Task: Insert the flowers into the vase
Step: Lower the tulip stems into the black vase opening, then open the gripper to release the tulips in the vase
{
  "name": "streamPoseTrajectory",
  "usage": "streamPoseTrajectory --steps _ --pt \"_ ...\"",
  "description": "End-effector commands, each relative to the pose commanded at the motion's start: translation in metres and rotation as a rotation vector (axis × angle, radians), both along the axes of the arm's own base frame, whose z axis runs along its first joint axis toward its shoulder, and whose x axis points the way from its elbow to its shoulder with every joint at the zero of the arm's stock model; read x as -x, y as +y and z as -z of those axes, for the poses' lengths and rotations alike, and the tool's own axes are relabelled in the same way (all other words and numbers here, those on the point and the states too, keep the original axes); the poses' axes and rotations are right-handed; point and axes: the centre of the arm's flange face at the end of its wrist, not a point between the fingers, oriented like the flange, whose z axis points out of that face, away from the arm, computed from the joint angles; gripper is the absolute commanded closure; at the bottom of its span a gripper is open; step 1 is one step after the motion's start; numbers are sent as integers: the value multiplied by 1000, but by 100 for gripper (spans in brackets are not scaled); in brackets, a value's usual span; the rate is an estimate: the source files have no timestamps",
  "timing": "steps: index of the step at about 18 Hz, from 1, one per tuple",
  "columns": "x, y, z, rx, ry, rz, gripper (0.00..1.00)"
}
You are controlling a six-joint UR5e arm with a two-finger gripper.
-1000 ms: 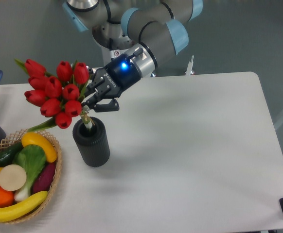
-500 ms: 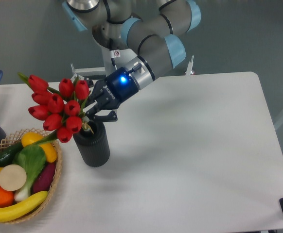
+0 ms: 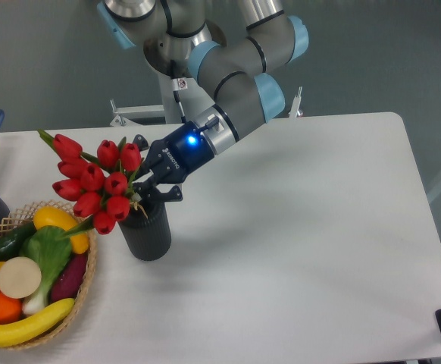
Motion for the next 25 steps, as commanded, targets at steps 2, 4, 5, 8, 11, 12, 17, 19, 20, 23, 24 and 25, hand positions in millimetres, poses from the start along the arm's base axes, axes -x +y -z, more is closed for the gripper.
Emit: streamPoseTrajectory --steps 2,4,5,8,11,12,17,19,20,23,24,25 --pt "0 0 1 5 1 0 75" --pt "-1 -1 4 11 -2 -1 75" --pt "-4 -3 7 15 -6 0 74" --pt "-10 -7 16 13 -2 6 74" --pt "-14 -9 21 15 -4 9 74" --pt "-13 -9 22 16 -6 7 74" --pt "-10 -9 19 11 2 6 48" --pt "-10 -8 18 10 3 6 34" --pt "-9 -8 18 9 4 6 30" --pt "-7 -9 17 8 6 1 27" --pt "-6 -9 15 5 11 0 23" --pt "-3 -9 12 -1 21 -2 6"
